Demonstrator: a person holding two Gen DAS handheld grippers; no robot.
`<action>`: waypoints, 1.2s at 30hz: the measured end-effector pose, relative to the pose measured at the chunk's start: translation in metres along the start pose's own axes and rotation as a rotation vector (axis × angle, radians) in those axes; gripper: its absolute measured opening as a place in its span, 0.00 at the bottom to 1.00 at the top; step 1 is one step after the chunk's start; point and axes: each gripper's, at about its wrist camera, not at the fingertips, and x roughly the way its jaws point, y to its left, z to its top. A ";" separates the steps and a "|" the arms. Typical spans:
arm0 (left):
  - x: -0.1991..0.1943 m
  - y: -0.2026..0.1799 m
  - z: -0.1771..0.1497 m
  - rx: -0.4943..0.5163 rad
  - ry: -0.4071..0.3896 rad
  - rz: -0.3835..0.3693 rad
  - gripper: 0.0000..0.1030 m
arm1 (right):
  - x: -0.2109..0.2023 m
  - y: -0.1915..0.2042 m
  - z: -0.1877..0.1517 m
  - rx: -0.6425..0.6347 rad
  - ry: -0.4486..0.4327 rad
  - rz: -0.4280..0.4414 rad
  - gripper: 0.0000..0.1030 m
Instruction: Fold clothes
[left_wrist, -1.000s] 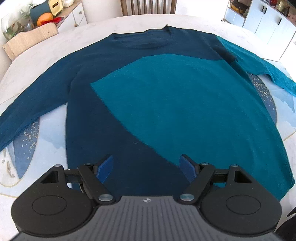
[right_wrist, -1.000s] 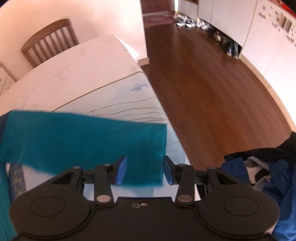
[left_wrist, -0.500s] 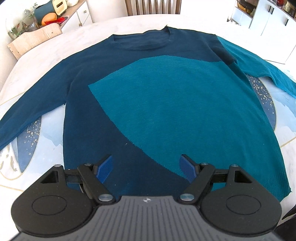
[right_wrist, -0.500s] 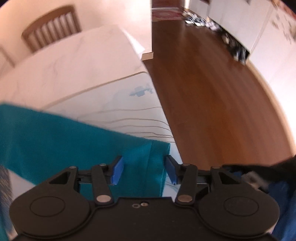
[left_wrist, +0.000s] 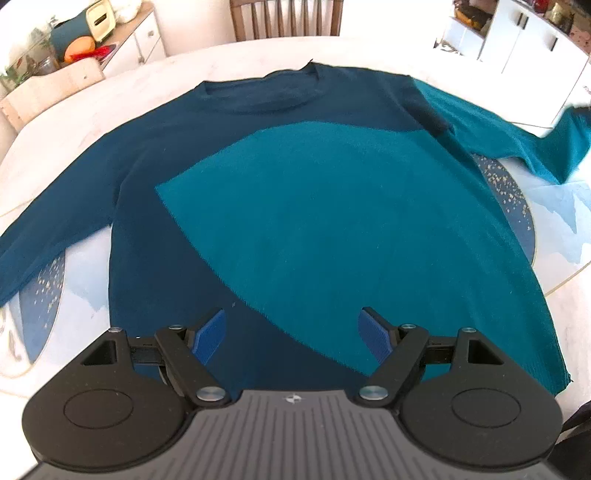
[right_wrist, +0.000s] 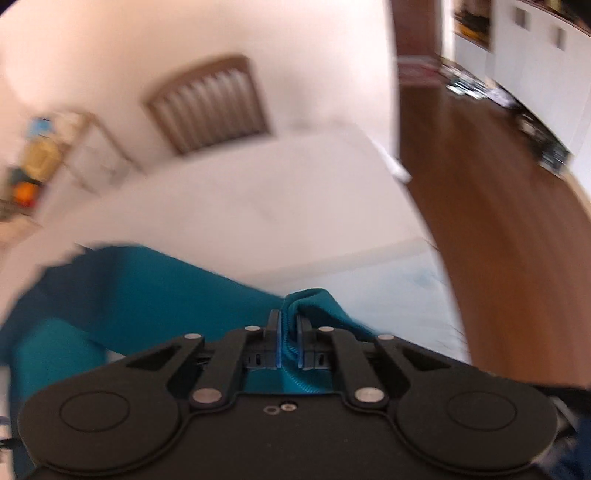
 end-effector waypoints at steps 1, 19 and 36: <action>0.002 0.000 0.001 0.007 -0.005 -0.010 0.76 | -0.003 0.017 0.007 -0.024 -0.008 0.033 1.00; 0.034 0.073 0.024 0.103 -0.021 -0.083 0.76 | 0.168 0.280 -0.019 -0.349 0.282 0.024 1.00; 0.060 0.120 -0.004 0.029 -0.039 -0.227 0.85 | 0.131 0.367 -0.004 -0.482 0.252 0.165 1.00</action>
